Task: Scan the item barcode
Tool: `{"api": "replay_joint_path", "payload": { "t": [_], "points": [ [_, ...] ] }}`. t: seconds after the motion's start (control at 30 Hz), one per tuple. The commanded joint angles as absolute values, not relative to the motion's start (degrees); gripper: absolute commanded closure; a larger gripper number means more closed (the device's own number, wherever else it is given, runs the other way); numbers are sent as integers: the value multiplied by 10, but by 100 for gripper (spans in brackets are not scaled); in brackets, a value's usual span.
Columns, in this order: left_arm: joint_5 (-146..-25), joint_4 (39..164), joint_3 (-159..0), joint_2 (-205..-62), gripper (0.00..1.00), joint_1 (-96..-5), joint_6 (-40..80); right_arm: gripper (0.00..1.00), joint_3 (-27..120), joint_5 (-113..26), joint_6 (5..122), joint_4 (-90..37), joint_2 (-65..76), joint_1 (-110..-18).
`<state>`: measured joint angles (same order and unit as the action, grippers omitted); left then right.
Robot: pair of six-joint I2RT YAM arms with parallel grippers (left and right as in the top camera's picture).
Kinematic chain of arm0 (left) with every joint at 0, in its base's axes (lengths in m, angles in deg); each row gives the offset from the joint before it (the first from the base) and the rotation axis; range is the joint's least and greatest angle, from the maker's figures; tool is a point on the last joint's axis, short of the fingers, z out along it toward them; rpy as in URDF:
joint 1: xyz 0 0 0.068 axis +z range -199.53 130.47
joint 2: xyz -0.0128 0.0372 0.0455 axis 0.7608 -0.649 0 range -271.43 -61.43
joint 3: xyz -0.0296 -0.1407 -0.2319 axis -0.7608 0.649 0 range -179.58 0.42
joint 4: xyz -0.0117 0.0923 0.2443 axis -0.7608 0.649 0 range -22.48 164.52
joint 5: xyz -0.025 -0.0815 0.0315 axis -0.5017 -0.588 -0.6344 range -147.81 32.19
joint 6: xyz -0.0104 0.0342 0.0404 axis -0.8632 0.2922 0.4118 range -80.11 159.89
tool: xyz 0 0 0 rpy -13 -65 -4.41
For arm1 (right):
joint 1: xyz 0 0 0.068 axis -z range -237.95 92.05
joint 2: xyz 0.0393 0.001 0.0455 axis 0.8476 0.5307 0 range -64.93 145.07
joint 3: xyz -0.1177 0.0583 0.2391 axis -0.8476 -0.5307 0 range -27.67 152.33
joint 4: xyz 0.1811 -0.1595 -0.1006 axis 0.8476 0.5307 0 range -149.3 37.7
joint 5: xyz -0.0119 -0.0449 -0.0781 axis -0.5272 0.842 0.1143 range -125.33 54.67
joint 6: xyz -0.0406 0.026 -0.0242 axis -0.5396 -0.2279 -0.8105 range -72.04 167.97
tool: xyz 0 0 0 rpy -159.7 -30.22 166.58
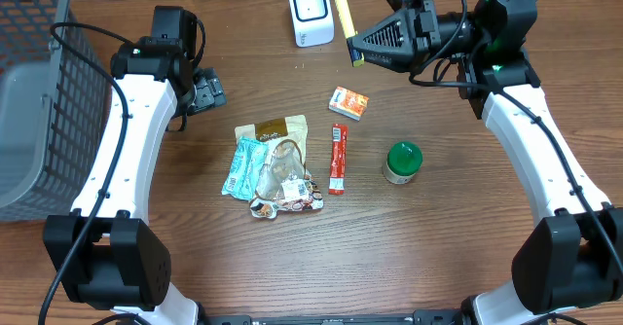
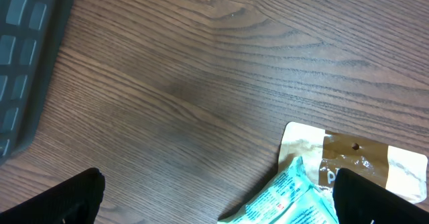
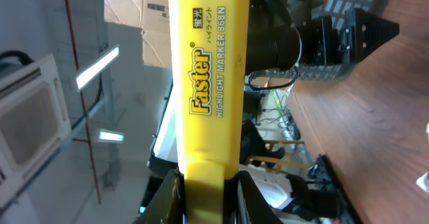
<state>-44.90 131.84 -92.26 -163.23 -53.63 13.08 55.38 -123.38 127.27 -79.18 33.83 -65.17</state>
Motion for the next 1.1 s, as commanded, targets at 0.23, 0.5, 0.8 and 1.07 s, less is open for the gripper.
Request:
{"api": "replay_joint_path", "payload": {
  "t": [0.23, 0.5, 0.8, 1.07],
  "points": [
    [-443, 1318, -932, -1630, 0, -537, 131, 97, 546, -1253, 1188, -749, 325, -695],
    [-443, 1318, -932, -1630, 0, -537, 131, 97, 514, -1253, 1150, -748, 299, -741],
    [-443, 1318, -932, -1630, 0, -537, 131, 96, 474, -1253, 1056, -692, 290, -814],
    [-443, 1318, -932, -1630, 0, -537, 131, 97, 439, -1253, 906, -581, 290, -837]
  ]
}}
